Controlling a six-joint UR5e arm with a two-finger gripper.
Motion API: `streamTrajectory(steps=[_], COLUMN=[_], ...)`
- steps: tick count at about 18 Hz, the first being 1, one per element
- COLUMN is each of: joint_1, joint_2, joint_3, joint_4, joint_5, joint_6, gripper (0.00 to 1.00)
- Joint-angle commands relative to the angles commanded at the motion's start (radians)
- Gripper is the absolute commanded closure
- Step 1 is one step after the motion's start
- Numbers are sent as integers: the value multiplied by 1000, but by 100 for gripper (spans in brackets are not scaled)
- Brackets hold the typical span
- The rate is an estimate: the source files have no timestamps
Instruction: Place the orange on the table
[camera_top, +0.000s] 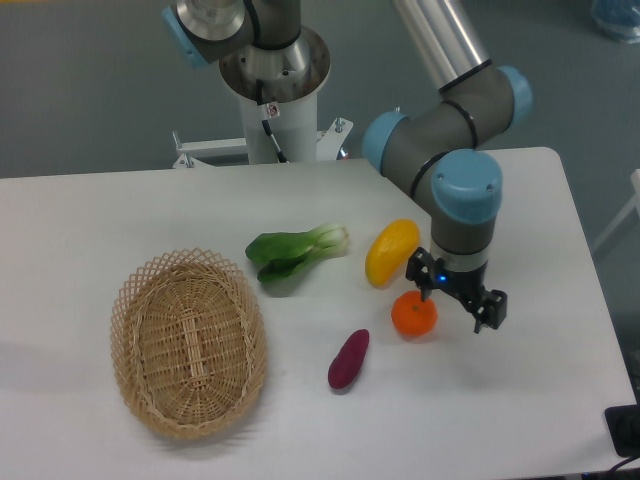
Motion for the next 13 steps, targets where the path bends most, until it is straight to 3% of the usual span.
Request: streamTrajectory(steps=[7, 13], joint_1=[48, 72], joint_2=[-14, -5], joint_3=[123, 121], joint_4=[-189, -183], joint_5=[-90, -101], joint_6=[6, 2], gripper=[0, 0])
